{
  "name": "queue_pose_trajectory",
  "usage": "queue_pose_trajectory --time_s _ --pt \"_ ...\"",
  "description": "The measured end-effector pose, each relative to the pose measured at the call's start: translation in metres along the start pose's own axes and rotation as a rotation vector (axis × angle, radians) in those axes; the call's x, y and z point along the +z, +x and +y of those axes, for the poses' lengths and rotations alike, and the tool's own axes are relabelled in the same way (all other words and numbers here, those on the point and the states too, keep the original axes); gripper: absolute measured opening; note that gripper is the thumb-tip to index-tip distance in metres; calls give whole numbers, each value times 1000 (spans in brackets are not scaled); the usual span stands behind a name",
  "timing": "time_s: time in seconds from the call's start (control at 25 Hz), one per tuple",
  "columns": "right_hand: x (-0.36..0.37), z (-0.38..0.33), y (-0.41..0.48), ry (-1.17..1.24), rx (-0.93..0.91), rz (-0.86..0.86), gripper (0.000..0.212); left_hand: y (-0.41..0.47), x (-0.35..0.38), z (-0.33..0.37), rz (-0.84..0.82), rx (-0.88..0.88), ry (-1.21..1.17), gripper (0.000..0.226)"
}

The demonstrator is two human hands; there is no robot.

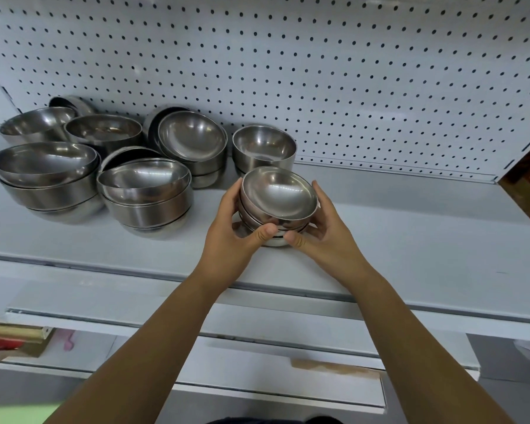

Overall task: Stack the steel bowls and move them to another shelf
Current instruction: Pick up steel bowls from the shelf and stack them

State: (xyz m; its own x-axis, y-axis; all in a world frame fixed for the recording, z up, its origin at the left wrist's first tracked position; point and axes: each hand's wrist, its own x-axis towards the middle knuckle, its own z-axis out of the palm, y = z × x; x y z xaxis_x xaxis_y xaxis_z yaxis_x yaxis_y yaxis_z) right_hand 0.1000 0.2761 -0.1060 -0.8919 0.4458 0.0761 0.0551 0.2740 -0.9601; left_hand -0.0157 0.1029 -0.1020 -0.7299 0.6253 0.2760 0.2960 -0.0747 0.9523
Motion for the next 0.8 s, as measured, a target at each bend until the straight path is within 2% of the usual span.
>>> queue_pose_trajectory --time_s 0.2,0.28,0.44,0.52,0.6,0.64,0.72,0.8 --pt "1 -1 -2 -64 -40 23 120 -8 -9 2 -37 -52 166 84" --pt "0 -1 -2 -63 -40 29 117 -21 -13 15 133 24 276 71" --pt "-2 -3 -3 -47 -28 16 118 -24 -47 45 601 381 692 36" --pt "-2 -5 -5 -41 -29 3 116 -16 -69 50 696 292 878 38" --pt "-1 -7 -6 -42 -27 -3 113 -12 -87 48 693 125 998 45" --pt "-1 -7 -7 -44 -26 1 112 -11 -93 44 665 114 1044 44" --pt "-1 -8 -8 -41 -29 0 110 -12 -102 40 611 193 1101 30" --pt "-1 -10 -9 -40 -34 -7 109 -10 -104 41 584 224 1056 23"
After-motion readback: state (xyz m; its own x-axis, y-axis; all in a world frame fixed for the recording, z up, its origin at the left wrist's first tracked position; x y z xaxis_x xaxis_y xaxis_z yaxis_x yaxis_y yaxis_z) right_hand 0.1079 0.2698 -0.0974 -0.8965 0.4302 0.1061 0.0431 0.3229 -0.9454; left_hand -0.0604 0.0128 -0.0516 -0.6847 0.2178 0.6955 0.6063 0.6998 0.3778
